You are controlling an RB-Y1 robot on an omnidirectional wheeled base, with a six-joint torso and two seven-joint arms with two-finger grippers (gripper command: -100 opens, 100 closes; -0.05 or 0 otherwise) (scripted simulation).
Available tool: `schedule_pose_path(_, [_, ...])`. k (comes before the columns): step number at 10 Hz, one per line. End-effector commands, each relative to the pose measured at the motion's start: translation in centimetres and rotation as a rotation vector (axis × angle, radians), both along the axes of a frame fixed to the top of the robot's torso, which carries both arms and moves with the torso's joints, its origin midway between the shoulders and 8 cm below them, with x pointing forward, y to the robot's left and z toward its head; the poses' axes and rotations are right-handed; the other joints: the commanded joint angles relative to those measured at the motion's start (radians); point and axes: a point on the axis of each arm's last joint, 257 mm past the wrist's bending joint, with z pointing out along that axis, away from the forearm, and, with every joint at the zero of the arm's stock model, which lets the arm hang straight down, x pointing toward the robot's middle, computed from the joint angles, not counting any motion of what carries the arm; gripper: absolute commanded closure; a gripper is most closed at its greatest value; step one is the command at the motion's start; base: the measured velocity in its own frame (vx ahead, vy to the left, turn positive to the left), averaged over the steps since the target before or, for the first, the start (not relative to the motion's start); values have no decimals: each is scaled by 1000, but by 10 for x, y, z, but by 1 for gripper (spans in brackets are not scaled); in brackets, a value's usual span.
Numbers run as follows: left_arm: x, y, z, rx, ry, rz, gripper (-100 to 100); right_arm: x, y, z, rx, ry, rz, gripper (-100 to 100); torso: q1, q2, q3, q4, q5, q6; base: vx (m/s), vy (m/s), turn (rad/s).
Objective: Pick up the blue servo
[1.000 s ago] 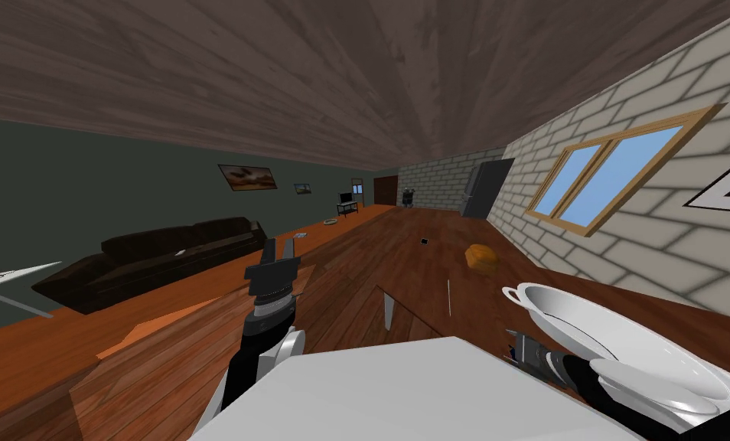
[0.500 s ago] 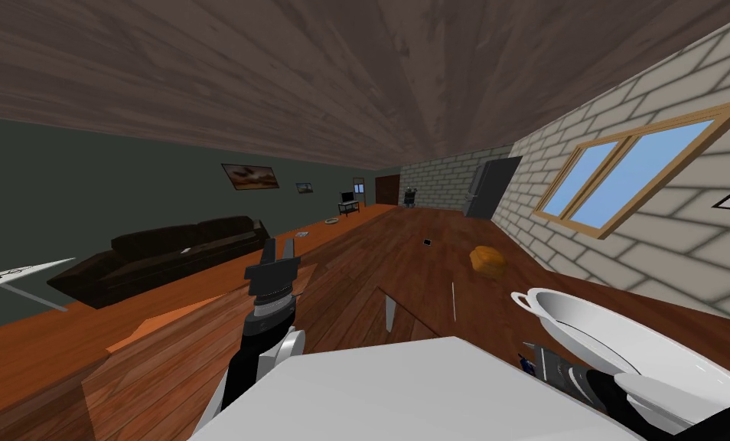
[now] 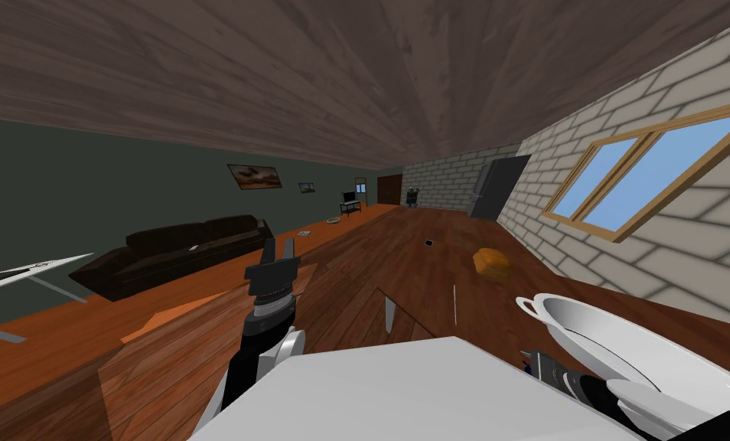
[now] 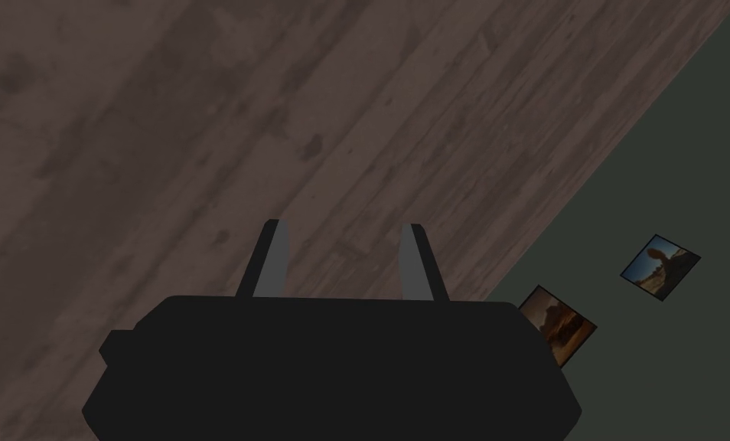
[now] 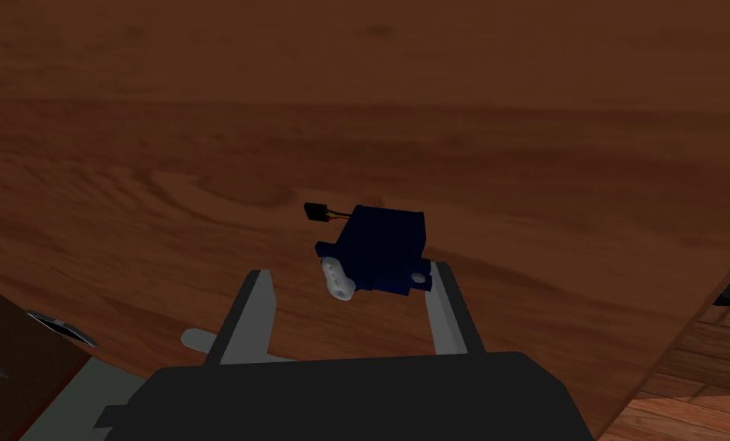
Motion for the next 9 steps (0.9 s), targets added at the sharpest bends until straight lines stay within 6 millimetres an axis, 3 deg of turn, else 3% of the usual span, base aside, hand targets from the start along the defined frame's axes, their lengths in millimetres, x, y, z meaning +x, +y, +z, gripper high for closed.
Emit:
schedule_pose_path(1, [0, 0, 0, 0, 0, 0, 0, 0, 0, 0, 0, 0, 0, 100, 0, 0, 0, 0, 0, 0, 0, 0, 0])
schedule_pose_path(4, [0, 0, 0, 0, 0, 0, 0, 2, -2, 1, -4, -2, 0, 100, 0, 0, 0, -1, -1, 1, 0, 0, 0])
schedule_pose_path(5, [0, 0, 0, 0, 0, 0, 0, 2, -2, 1, -4, -3, 0, 0, 0, 0, 0, -1, -1, 1, 0, 0, 0])
schedule_pose_path(6, [0, 0, 0, 0, 0, 0, 0, 3, -6, 11, -3, -1, 9, 100, 0, 0, 0, -1, -1, 1, -1, 44, -75])
schedule_pose_path(8, [0, 0, 0, 0, 0, 0, 0, 4, -7, 13, -6, -2, 12, 100, 4, 1, 0, -1, 0, 2, -6, 41, -72])
schedule_pose_path(9, [0, 0, 0, 0, 0, 0, 0, 3, -8, 13, -4, -1, 12, 0, 3, 1, 0, -1, -1, 1, -2, 5, 2])
